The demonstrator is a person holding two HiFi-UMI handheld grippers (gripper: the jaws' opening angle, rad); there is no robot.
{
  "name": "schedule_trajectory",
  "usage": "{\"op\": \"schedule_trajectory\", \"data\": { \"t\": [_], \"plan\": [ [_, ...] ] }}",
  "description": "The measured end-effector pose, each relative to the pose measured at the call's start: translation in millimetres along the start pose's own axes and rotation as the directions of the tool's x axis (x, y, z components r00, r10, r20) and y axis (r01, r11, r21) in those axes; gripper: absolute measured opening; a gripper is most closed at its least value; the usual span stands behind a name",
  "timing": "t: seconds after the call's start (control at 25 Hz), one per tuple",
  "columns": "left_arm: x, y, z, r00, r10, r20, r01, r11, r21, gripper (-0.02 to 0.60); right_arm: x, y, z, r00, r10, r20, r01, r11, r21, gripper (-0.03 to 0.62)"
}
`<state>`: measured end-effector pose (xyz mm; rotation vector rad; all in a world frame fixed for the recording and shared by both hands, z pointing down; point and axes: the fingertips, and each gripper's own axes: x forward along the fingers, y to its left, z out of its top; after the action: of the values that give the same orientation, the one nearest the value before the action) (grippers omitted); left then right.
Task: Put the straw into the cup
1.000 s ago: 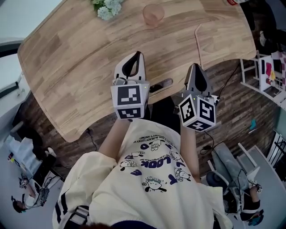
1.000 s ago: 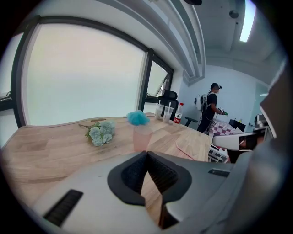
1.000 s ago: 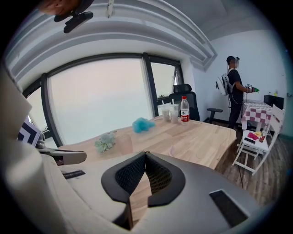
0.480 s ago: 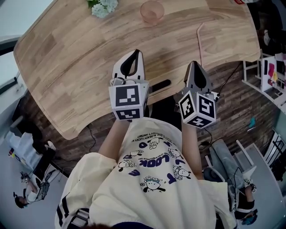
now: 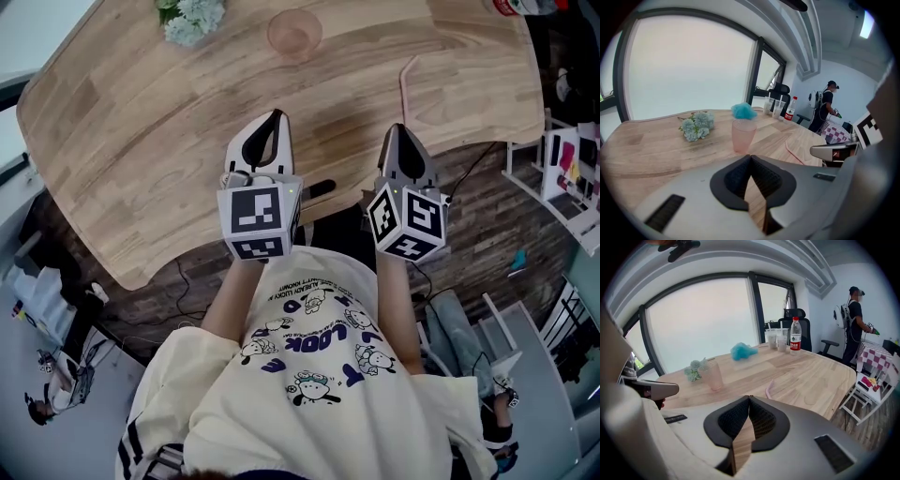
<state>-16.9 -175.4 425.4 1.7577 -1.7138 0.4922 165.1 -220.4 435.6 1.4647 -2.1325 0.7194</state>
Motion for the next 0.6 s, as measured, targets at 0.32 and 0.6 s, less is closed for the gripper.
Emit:
{"op": "schedule_trajectory", "data": {
  "t": [0.32,0.6],
  "plan": [
    [17.5,-6.5,-4.8,0.998,0.051,-0.044,-0.053,0.998,-0.039,0.028,24.6,-17.9,-5.8,0.993,0.059,-0.097,-0.06,0.998,-0.002,0.015],
    [33.3,-16.1,-9.6,0.995,0.057,-0.078,-0.061,0.997,-0.047,0.028,38.4,-31.6,-9.2,0.985,0.083,-0.154,-0.092,0.994,-0.056,0.031]
  ]
}}
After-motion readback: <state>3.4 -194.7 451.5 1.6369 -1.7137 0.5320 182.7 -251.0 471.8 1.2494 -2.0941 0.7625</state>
